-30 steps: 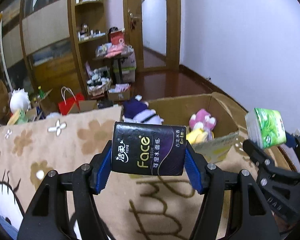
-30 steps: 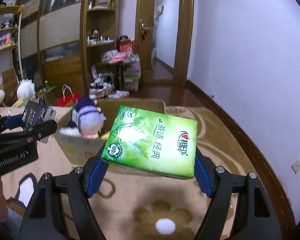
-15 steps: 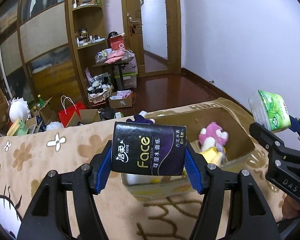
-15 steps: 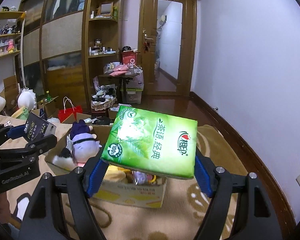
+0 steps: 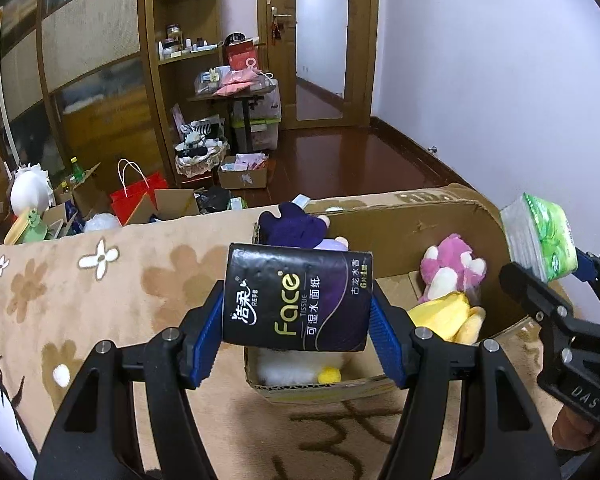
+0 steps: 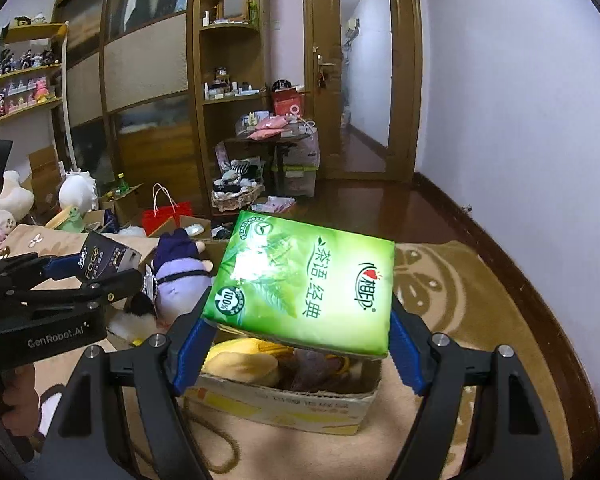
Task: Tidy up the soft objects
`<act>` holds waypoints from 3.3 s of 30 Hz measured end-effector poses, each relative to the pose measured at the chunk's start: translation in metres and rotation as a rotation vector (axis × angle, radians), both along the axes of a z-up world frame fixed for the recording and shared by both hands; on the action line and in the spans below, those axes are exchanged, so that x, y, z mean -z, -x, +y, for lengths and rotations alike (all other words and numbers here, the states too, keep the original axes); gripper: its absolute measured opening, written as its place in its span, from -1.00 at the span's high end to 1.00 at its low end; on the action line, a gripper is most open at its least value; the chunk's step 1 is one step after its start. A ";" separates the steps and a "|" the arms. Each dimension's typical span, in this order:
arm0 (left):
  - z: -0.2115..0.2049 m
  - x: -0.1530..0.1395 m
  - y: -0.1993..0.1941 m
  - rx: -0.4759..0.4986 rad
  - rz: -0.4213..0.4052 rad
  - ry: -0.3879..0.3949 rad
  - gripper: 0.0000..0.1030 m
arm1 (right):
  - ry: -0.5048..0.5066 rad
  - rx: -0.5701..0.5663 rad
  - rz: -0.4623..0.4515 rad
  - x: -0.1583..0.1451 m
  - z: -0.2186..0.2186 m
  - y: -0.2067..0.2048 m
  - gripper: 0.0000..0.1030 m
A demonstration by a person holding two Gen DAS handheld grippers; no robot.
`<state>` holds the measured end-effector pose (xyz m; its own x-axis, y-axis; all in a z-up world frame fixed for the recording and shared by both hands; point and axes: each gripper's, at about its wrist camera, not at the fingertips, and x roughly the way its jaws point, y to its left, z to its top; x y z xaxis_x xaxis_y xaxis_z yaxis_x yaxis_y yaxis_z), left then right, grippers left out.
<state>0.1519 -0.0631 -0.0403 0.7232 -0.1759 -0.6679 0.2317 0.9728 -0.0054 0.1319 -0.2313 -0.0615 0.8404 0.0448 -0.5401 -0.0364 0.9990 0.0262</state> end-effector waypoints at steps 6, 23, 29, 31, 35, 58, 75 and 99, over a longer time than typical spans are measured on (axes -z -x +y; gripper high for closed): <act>-0.004 0.003 0.000 0.018 -0.011 -0.005 -0.26 | -0.007 -0.019 0.021 0.010 0.006 -0.006 -0.57; 0.000 0.012 -0.004 0.040 0.018 0.022 -0.26 | -0.027 0.008 0.047 0.025 0.008 -0.012 -0.58; -0.004 0.015 -0.006 0.053 0.048 0.006 -0.51 | -0.038 0.002 0.063 0.030 0.006 -0.015 -0.58; -0.004 0.014 -0.005 0.048 0.036 0.001 -0.60 | -0.038 0.003 0.066 0.030 0.005 -0.015 -0.59; -0.003 0.015 -0.005 0.041 0.043 0.003 -0.71 | -0.060 -0.003 0.080 0.031 0.001 -0.015 -0.59; 0.015 -0.014 0.041 -0.017 -0.018 -0.068 -0.94 | 0.007 0.012 0.036 -0.005 0.004 0.025 -1.00; 0.036 -0.072 0.122 -0.058 -0.137 -0.029 -0.94 | 0.014 0.088 -0.062 -0.062 -0.007 0.101 -1.00; 0.028 -0.061 0.166 -0.055 -0.223 -0.093 -0.94 | 0.006 0.121 -0.084 -0.046 -0.025 0.139 -1.00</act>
<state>-0.0142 -0.0352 0.0204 0.8614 -0.0779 -0.5019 0.1642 0.9778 0.1300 -0.0072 -0.2561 -0.0152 0.8816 -0.0627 -0.4678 0.0824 0.9964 0.0217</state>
